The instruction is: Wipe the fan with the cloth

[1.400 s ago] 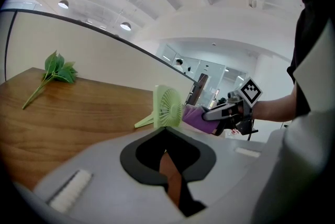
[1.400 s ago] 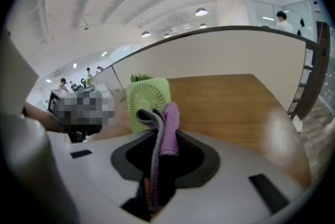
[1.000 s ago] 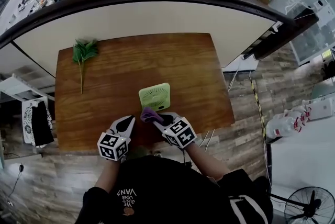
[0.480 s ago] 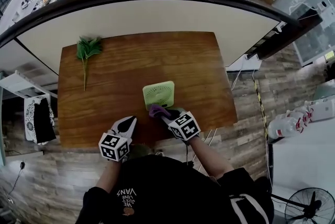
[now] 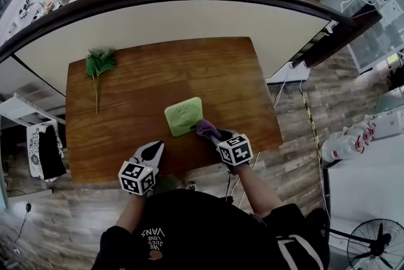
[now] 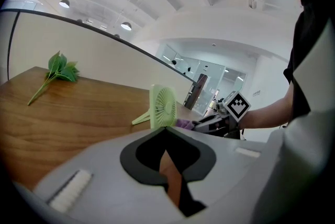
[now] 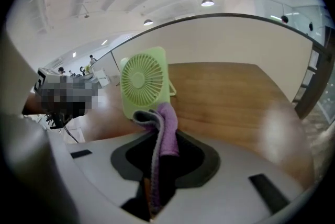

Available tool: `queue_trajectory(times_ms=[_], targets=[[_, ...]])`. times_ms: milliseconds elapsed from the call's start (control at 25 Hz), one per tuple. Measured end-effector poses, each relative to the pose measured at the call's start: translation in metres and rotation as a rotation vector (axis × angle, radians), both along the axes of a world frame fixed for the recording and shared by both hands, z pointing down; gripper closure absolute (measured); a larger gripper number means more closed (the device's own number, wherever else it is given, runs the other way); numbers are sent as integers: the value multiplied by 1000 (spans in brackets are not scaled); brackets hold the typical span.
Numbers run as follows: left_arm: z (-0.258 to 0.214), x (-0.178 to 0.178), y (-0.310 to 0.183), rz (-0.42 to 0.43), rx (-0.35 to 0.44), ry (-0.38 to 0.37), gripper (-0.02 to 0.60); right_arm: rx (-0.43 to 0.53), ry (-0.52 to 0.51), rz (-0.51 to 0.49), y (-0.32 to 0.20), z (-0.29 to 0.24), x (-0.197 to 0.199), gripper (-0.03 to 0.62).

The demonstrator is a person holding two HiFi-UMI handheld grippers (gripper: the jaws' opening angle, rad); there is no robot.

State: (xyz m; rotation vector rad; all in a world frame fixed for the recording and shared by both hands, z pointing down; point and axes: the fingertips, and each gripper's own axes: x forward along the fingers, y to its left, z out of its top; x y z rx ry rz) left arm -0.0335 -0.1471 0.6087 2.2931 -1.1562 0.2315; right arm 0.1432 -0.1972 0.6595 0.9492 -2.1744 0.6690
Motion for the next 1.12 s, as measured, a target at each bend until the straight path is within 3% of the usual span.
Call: queue_trajectory(times_ms=[160, 400, 1120], targets=[[-5, 2, -2, 0, 9, 7, 571, 0, 5, 74, -6, -1, 18, 494], [-12, 4, -4, -6, 28, 10, 571, 26, -27, 101, -5, -16, 15, 494], [-84, 10, 22, -47, 170, 56, 569, 214, -378, 182, 40, -140, -23, 494]])
